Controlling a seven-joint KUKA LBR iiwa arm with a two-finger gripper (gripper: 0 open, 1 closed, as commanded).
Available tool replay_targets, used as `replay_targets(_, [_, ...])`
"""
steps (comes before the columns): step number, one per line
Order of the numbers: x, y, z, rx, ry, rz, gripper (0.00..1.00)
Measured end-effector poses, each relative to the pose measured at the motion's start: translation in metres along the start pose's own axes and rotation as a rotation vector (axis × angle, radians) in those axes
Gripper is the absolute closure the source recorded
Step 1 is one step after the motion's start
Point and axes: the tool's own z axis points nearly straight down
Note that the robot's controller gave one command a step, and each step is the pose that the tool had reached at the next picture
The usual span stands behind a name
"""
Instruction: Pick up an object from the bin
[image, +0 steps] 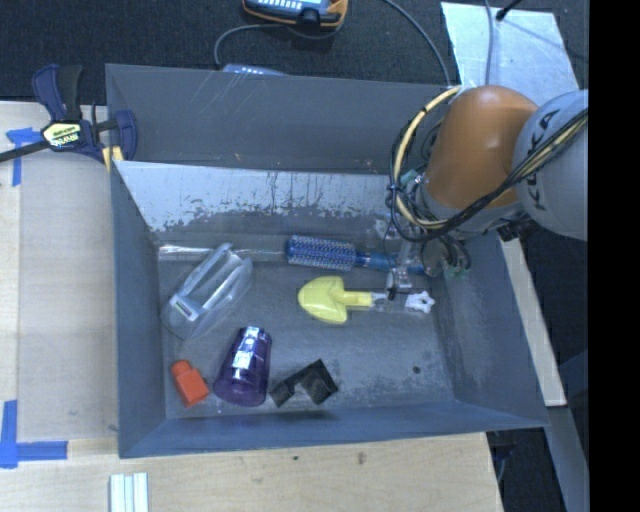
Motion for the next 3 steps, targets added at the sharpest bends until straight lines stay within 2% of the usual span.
replay_targets(1, [-0.002, 0.0, -0.005, 0.001, -0.008, -0.001, 0.0])
replay_targets(2, [0.005, 0.003, 0.011, 0.001, -0.014, 0.072, 0.0])
replay_targets(3, [0.009, 0.001, 0.058, -0.001, -0.013, 0.238, 0.0])
